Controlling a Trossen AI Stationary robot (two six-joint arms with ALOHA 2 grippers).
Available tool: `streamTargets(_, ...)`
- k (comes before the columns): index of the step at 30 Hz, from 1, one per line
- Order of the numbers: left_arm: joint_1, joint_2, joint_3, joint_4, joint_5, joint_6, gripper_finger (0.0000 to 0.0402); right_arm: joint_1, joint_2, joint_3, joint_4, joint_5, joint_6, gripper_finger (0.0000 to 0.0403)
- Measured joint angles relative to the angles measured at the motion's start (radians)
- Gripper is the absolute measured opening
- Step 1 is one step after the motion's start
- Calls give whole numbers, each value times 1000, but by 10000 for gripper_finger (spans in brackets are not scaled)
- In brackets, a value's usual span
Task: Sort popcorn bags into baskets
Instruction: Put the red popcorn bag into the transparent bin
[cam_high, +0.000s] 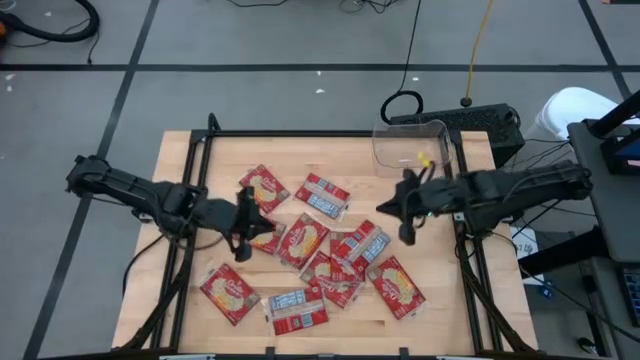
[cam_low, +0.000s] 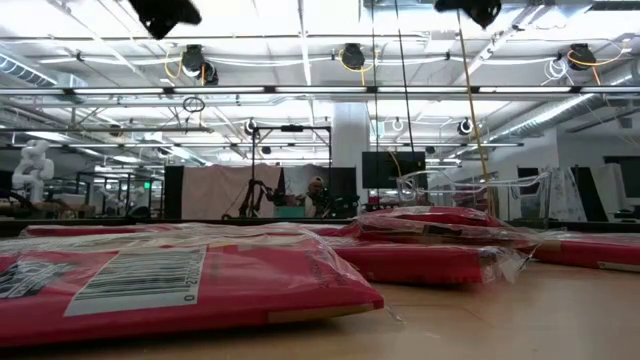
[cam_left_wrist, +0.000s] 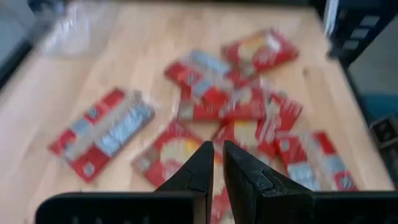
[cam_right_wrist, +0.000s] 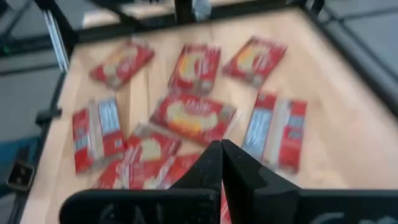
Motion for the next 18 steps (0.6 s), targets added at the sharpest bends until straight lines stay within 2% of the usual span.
streamTargets(5, -25, 87, 0, -60, -1, -63, 65, 73, 52, -116, 147, 0, 54, 0)
streamTargets(12, -76, 195, 0, -95, 0, -133, 155, 164, 91, -284, 459, 5, 67, 0)
streamTargets(18, -143, 264, 0, -103, -2, -157, 217, 203, 138, -312, 468, 60, 98, 0)
